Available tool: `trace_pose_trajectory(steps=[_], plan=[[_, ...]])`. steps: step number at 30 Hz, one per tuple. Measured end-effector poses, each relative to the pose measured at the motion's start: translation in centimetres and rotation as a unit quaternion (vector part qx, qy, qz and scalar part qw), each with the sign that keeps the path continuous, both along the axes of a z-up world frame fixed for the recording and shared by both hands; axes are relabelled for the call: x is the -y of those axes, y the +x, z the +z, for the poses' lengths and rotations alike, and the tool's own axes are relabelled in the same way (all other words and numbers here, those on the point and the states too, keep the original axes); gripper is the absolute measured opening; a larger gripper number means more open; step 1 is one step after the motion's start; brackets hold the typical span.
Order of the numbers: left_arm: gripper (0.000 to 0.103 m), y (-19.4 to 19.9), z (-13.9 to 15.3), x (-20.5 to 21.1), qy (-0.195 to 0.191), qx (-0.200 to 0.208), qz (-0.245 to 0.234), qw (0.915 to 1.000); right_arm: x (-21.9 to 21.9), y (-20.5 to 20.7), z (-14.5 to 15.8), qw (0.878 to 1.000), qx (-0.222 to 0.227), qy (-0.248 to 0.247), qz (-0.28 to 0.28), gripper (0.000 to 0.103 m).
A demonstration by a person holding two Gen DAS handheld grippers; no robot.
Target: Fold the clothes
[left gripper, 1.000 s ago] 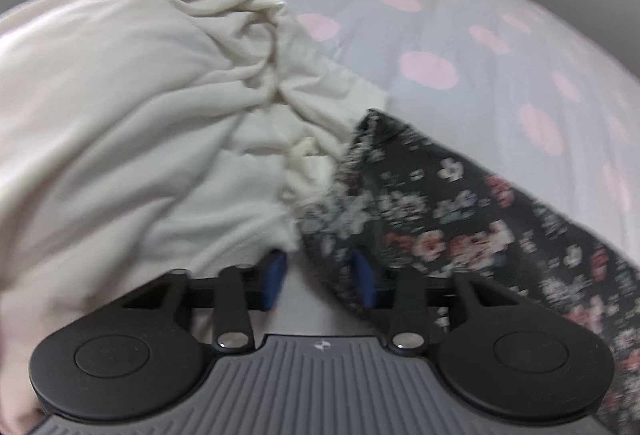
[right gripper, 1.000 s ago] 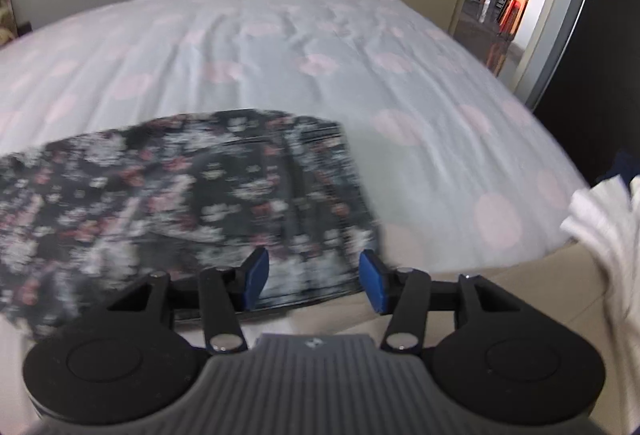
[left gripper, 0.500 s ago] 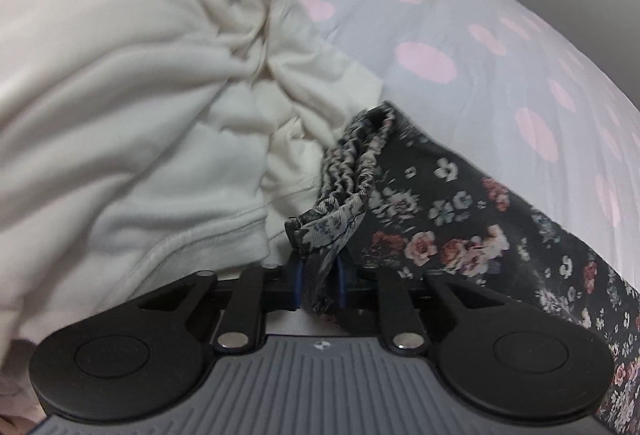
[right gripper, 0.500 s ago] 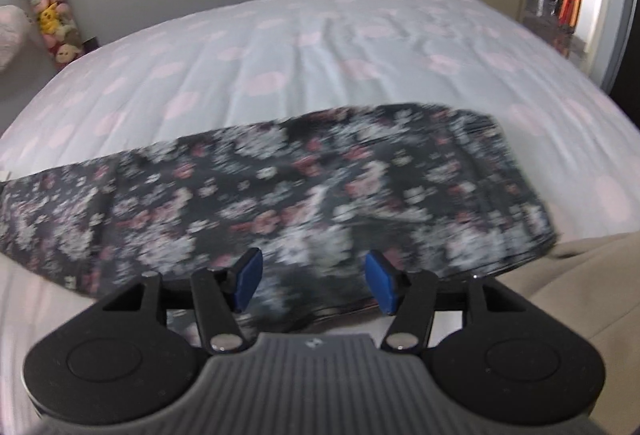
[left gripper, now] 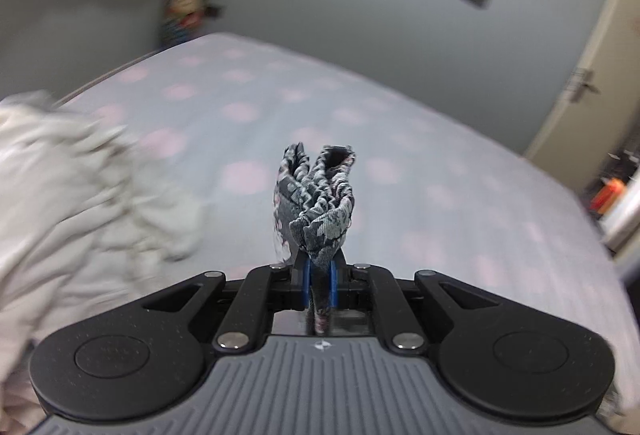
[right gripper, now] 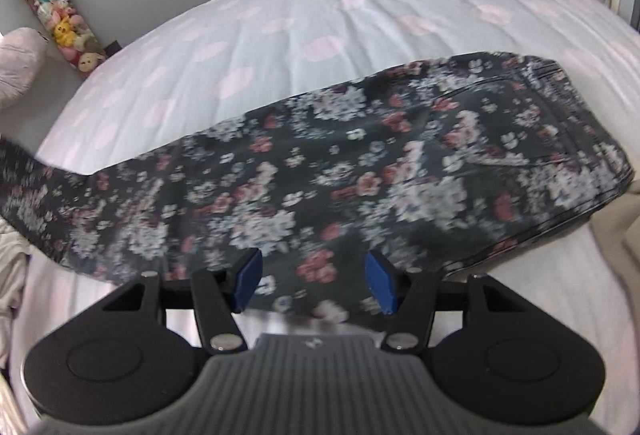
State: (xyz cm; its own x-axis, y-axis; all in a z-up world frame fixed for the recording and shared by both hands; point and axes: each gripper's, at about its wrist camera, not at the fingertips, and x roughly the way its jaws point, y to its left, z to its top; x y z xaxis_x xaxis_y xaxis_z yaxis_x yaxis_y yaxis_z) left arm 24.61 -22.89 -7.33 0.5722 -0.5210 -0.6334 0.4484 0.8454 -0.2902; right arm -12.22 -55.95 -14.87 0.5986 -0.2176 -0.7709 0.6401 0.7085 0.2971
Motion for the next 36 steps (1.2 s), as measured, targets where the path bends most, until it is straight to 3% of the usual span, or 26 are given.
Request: trace_pose_trajectory(steps=[5, 8, 13, 17, 19, 25, 31, 36], plan=[[0.007, -5.3, 2.4, 6.5, 0.016, 0.036, -0.093, 0.9949, -0.6, 0.1, 0.4, 1.000, 0.019, 0.021, 0.003, 0.061], [0.007, -9.0, 1.5, 10.6, 0.052, 0.071, -0.143, 0.9858, -0.6, 0.0, 0.4, 0.999, 0.029, 0.033, 0.001, 0.061], [0.007, -14.4, -2.8, 16.5, 0.101, 0.067, -0.216, 0.9690, 0.0, -0.5, -1.0, 0.995, 0.050, 0.086, -0.008, 0.060], [0.007, -18.7, -7.9, 19.5, 0.160, 0.063, -0.266, 0.9486, 0.1, -0.4, -2.5, 0.990, 0.063, 0.129, -0.013, 0.059], [0.007, -21.5, -10.2, 20.0, 0.192, 0.073, -0.283, 0.9369, 0.1, 0.2, -3.1, 0.987, 0.069, 0.148, -0.009, 0.059], [0.007, -25.1, -14.4, 18.8, 0.259, 0.097, -0.324, 0.9049, -0.1, 2.8, -4.5, 0.976, 0.085, 0.201, 0.016, 0.060], [0.007, -25.0, -15.2, 18.1, 0.258, 0.096, -0.333, 0.9018, -0.3, 5.5, -5.8, 0.962, 0.101, 0.252, 0.041, 0.064], [0.007, -26.0, -15.7, 17.6, 0.269, 0.126, -0.350, 0.8881, -1.3, 7.6, -7.1, 0.959, 0.081, 0.269, 0.040, 0.063]])
